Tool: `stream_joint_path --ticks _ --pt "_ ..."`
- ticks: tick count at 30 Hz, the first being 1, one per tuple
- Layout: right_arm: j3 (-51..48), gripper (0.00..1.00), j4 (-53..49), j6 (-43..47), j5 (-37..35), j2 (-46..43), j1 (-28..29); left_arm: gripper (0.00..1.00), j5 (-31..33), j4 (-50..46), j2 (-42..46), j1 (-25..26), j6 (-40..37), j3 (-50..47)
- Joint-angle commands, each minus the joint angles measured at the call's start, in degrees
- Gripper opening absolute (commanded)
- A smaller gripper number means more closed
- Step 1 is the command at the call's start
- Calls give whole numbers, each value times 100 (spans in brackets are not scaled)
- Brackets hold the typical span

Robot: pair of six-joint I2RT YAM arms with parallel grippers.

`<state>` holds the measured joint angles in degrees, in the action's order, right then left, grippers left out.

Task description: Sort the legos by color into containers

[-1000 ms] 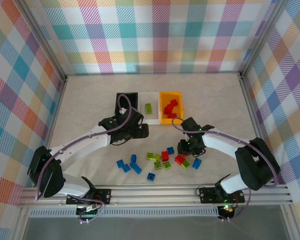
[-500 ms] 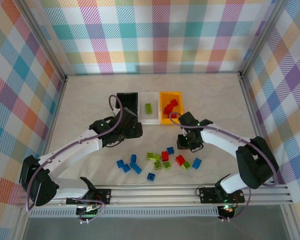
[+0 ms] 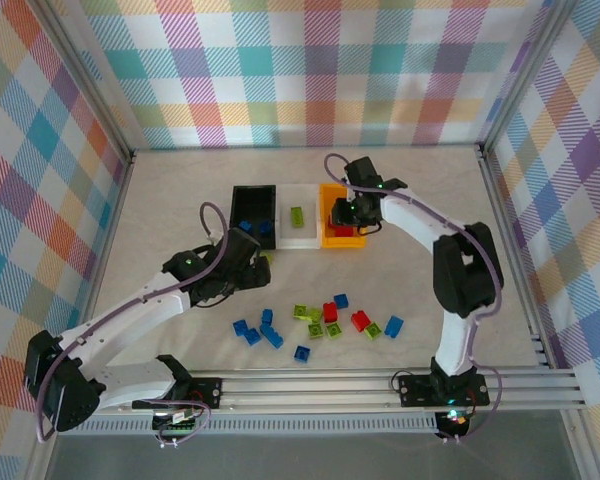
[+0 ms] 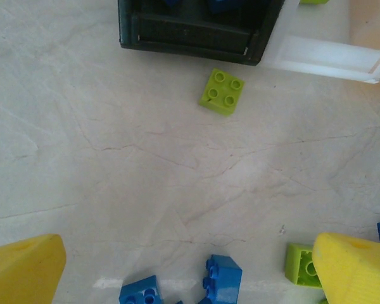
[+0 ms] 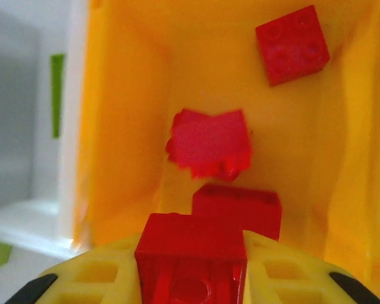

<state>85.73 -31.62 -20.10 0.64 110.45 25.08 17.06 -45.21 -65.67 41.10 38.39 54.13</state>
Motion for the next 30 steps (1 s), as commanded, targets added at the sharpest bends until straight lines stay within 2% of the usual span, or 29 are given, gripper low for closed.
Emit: stream_joint_path --ticks 1,3,8,14,20,24,30 --pt "524 41 -75 103 28 330 -147 100 -8 -260 273 -66 157 -135" --pt "641 52 17 110 57 407 -188 100 -74 -282 334 -77 155 -146" --pt "707 59 265 169 169 115 -188 100 -218 -398 376 -94 92 -98" --pt "426 60 360 118 539 -449 -154 98 -589 -542 267 -103 38 -115" --pt "-522 59 672 134 637 -1177 87 86 -1282 -471 -61 -86 13 -433" --pt "-1259 58 868 70 690 -1669 173 85 -1323 -589 -228 354 93 -644" --pt "-1998 58 1091 37 634 -2074 173 76 -1345 -680 -211 962 452 -974"
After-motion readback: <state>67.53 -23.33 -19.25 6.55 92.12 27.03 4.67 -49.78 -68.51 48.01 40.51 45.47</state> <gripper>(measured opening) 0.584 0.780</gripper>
